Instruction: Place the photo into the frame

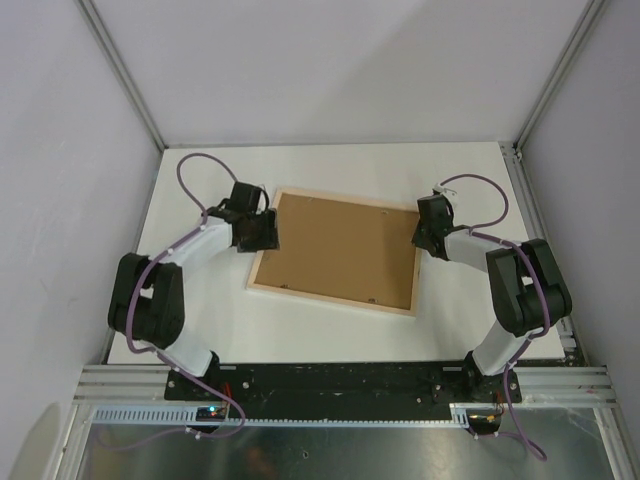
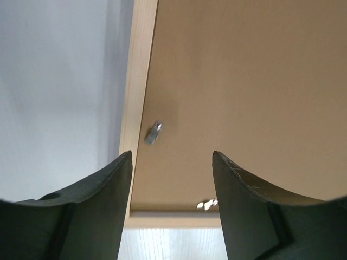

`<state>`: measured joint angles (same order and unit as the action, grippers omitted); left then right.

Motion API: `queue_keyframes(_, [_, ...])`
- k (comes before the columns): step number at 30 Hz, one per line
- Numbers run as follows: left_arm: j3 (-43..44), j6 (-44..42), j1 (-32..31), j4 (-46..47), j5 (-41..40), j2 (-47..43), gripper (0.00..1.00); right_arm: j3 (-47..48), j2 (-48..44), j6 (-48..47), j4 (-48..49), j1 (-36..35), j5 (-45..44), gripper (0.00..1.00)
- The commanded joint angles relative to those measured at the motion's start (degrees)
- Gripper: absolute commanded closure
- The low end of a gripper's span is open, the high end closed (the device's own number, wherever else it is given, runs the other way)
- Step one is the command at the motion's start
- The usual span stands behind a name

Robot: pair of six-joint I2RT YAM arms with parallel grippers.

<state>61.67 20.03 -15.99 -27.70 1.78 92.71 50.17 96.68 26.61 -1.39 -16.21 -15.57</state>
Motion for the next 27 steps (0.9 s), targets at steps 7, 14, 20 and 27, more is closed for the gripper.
queue_keyframes(7, [-3.8,-3.0,-1.1,-3.8,-5.5,-3.6,0.35,0.5,1.9,1.4,-1.5,0.6,2.4,1.00])
queue_keyframes(14, [3.0,-8.0,-1.1,-5.6,-3.3,3.2,0.39,0.5,2.2,1.0,-1.6,1.1,3.7,1.00])
queue_keyframes(20, [4.4,-10.0,-1.1,-6.7,-3.1,5.8,0.45,0.5,2.5,0.8,-1.5,1.2,4.7,1.00])
queue_keyframes(27, [5.5,-10.2,-0.9,-6.7,-5.1,8.9,0.48,0.5,2.4,0.6,-1.5,1.3,5.3,1.00])
